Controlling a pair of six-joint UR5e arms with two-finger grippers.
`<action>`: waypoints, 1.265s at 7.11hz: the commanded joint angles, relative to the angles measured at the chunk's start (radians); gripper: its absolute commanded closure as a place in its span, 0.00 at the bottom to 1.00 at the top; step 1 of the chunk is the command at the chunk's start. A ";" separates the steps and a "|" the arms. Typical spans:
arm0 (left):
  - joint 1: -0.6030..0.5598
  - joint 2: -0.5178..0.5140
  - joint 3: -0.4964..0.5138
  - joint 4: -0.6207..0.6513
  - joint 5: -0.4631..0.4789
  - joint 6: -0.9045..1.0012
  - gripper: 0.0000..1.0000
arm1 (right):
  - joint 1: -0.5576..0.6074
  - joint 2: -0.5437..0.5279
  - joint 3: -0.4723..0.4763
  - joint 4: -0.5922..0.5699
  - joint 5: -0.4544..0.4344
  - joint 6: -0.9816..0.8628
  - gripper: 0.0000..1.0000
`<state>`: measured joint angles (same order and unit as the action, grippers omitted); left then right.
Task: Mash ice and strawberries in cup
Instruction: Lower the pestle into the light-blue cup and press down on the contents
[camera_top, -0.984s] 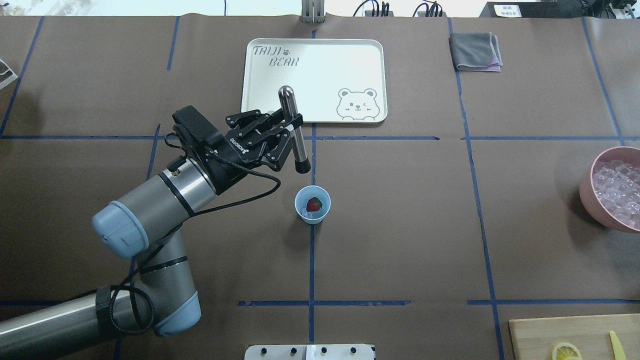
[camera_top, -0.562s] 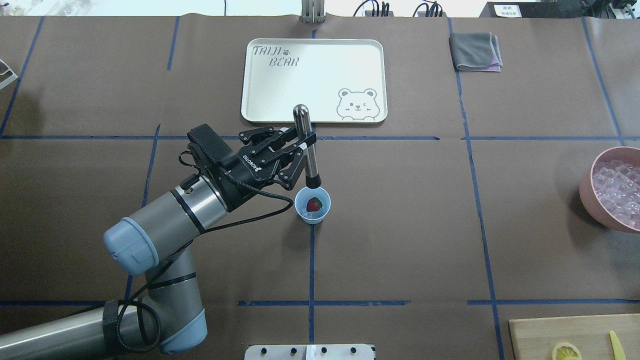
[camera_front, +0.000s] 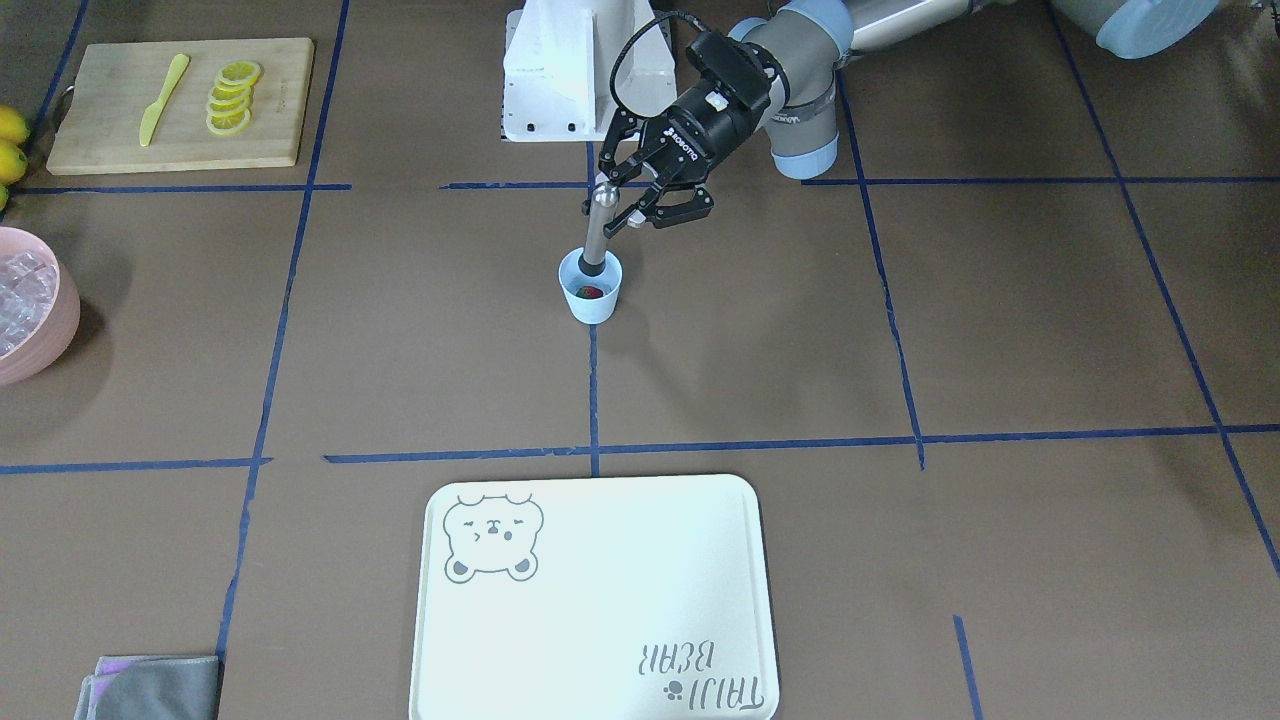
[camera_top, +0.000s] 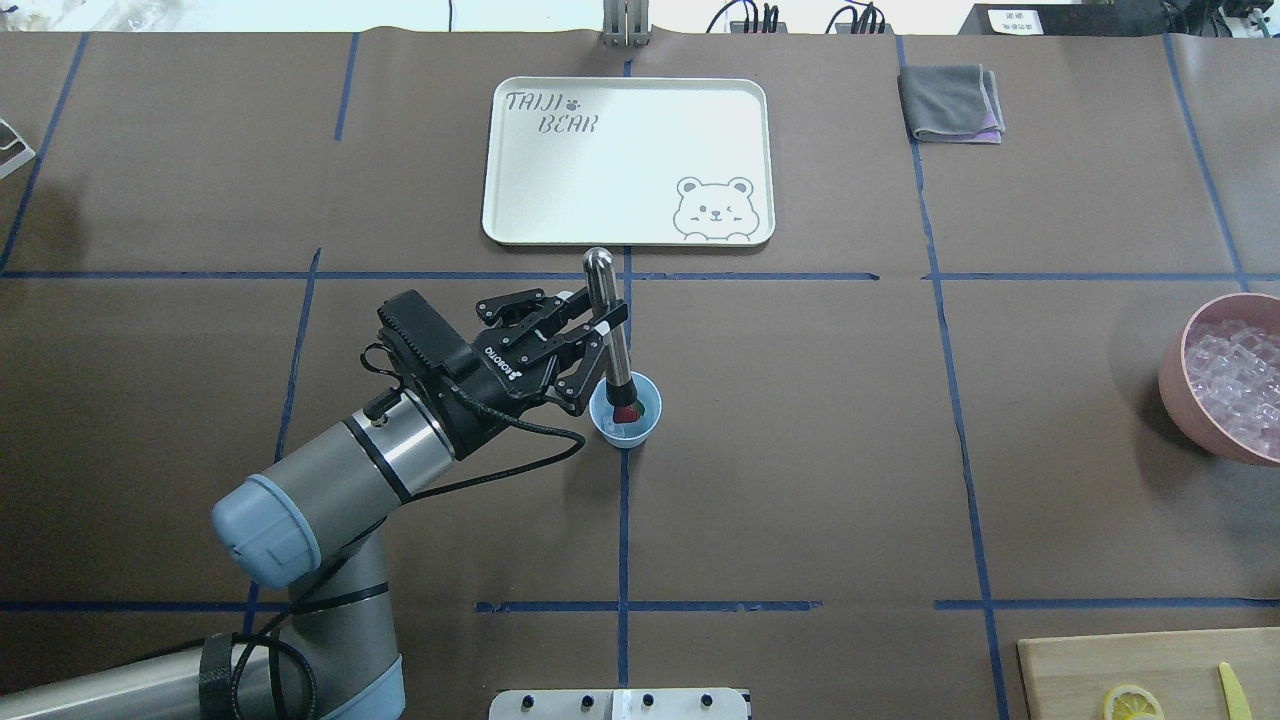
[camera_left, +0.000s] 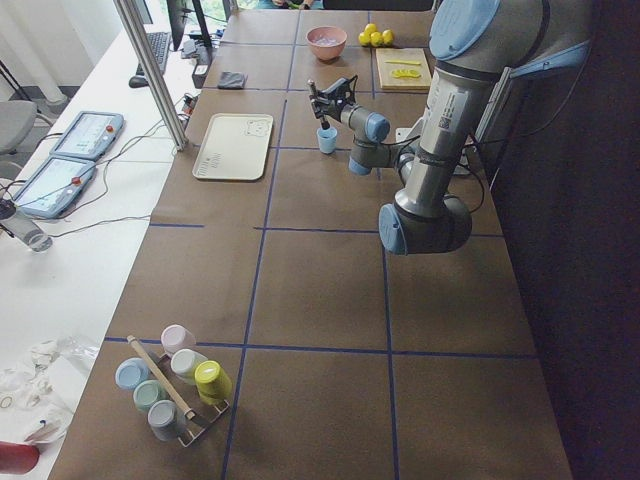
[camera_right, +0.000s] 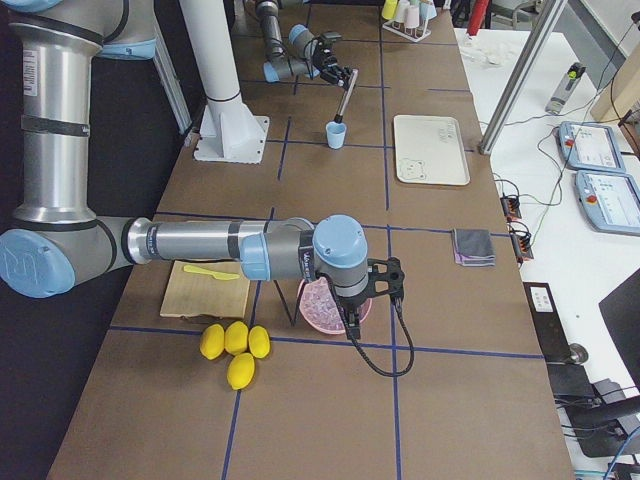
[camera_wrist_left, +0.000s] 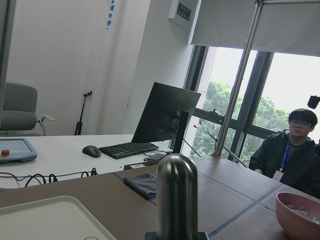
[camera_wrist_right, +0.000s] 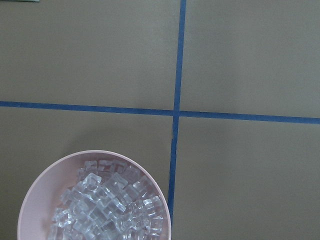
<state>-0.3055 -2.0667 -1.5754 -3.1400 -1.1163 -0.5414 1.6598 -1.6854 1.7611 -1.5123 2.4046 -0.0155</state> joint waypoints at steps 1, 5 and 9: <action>0.019 0.002 0.003 -0.002 0.006 0.000 1.00 | 0.000 0.000 0.000 0.000 0.001 0.000 0.01; 0.043 -0.007 0.012 0.003 0.041 0.001 1.00 | 0.000 0.003 -0.005 0.000 -0.001 -0.001 0.01; 0.042 -0.009 0.012 0.006 0.041 0.001 1.00 | 0.000 0.000 -0.011 0.000 -0.001 -0.001 0.01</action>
<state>-0.2632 -2.0744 -1.5635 -3.1345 -1.0764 -0.5400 1.6598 -1.6851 1.7517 -1.5135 2.4037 -0.0169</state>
